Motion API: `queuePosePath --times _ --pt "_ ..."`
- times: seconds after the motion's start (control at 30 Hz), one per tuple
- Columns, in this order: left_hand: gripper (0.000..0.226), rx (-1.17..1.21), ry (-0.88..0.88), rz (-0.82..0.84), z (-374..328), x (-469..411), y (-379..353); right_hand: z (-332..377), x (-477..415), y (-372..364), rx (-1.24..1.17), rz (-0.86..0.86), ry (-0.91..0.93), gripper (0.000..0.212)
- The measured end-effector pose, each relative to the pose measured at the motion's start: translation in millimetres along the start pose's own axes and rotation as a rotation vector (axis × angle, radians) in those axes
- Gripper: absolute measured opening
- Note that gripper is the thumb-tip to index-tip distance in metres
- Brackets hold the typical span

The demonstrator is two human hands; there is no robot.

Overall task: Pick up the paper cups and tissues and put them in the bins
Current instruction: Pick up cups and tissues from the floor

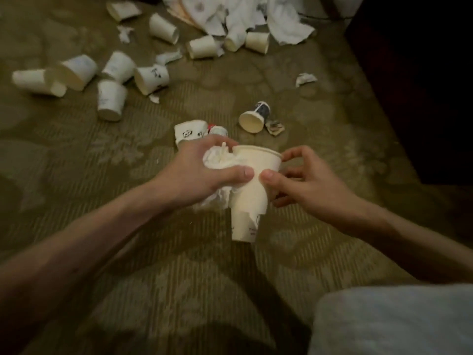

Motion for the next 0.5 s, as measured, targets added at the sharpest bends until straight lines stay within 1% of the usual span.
queuePosePath --times 0.1,0.17,0.27,0.33,0.5 --pt "0.053 -0.014 -0.082 0.016 -47.9 -7.1 -21.0 14.1 4.0 41.9 -0.115 -0.08 0.059 0.059" --pt "0.054 -0.082 -0.124 0.035 -79.9 -15.1 -49.7 15.5 13.4 80.4 -0.116 -0.124 0.085 0.06" --pt "0.06 -0.194 -0.212 0.069 -136.3 -29.5 -109.7 11.7 34.8 150.8 -0.083 -0.197 0.084 0.061" --pt "0.061 -0.253 -0.279 0.123 -175.6 -35.6 -161.2 7.2 59.8 201.8 -0.09 -0.3 0.088 0.062" --pt "0.055 -0.326 -0.53 0.317 -261.5 -30.7 -309.6 -2.1 150.7 325.1 -0.083 -0.604 0.121 0.042"
Point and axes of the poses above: each hand's wrist, its own x-axis away from the middle knuckle, its own y-axis out of the back of the hand, z = x × y, the point moved 8 cm from there along -x, towards the middle knuckle, and after that the axes turned 12 degrees about y, right-handed, at the moved point
